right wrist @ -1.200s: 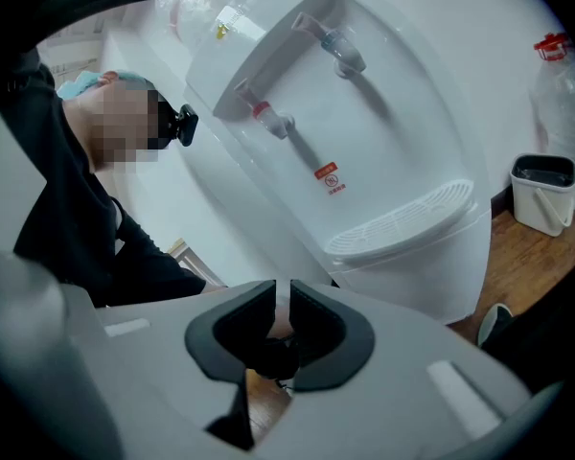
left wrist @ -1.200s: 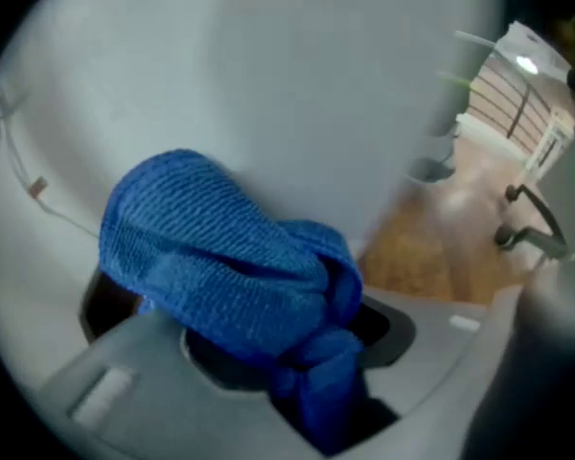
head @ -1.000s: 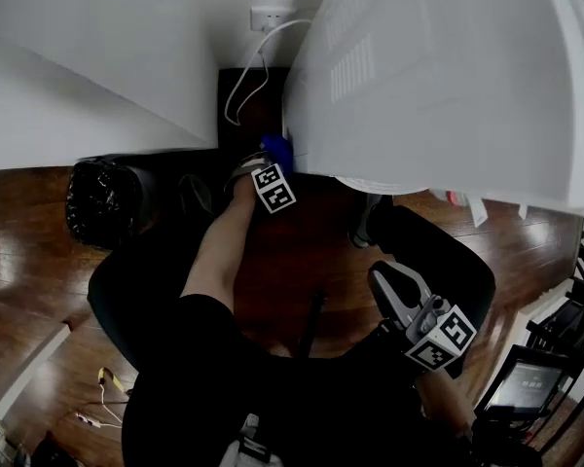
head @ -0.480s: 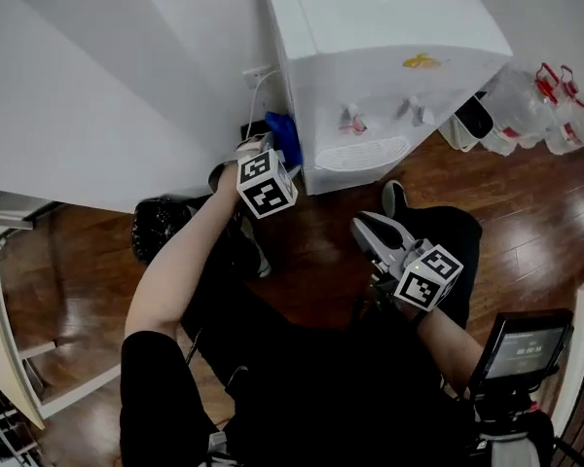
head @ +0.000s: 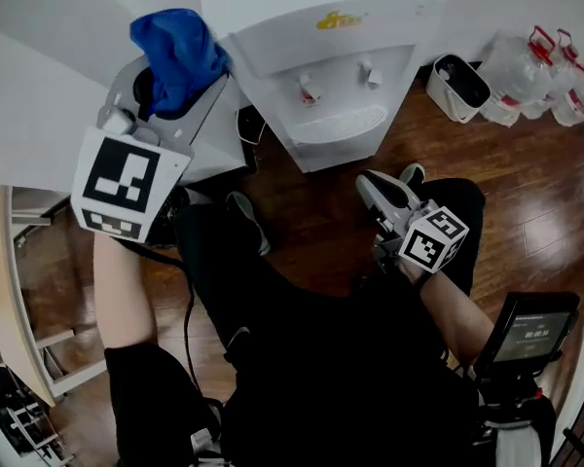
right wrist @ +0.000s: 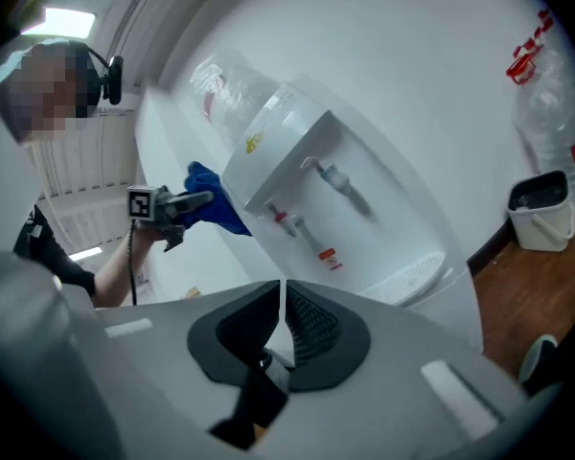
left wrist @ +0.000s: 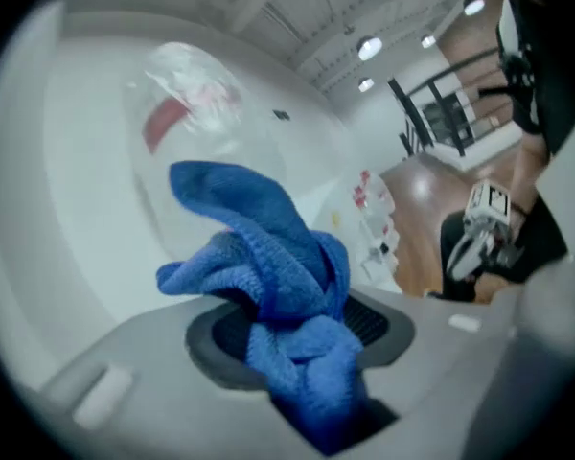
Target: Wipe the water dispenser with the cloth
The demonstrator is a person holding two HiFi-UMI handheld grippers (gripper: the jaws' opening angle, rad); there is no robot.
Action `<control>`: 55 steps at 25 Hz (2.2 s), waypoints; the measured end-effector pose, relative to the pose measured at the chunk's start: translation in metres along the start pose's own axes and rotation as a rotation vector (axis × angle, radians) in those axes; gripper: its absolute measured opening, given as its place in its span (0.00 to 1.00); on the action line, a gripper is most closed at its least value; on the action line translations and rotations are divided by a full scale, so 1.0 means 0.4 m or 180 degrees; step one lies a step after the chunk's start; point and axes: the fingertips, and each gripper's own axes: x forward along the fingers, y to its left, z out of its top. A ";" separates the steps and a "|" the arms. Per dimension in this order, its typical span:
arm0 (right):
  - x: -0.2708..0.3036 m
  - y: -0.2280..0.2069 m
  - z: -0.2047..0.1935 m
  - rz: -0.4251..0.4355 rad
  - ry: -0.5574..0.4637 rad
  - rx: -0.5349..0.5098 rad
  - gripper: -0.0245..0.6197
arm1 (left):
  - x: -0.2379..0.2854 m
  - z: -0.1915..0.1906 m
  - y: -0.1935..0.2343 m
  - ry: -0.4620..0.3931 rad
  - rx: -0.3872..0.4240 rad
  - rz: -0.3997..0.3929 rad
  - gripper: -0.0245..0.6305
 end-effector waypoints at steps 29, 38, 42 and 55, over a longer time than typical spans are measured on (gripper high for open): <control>-0.220 0.227 0.282 0.0104 -0.0570 -0.1919 0.08 | -0.192 0.098 -0.617 -0.1219 -0.1827 -0.0437 0.34; -0.144 -0.004 0.196 -0.0314 -0.0370 -0.1828 0.07 | 0.077 -0.021 -0.627 -0.0997 -0.2048 -0.0203 0.34; -0.129 -0.065 0.163 -0.0437 -0.0209 -0.1753 0.07 | 0.173 -0.065 -0.702 -0.0907 -0.2115 -0.0382 0.34; -0.145 -0.064 0.031 -0.0214 0.0209 -0.1577 0.07 | 0.193 -0.142 -0.803 -0.0627 -0.2239 -0.0499 0.34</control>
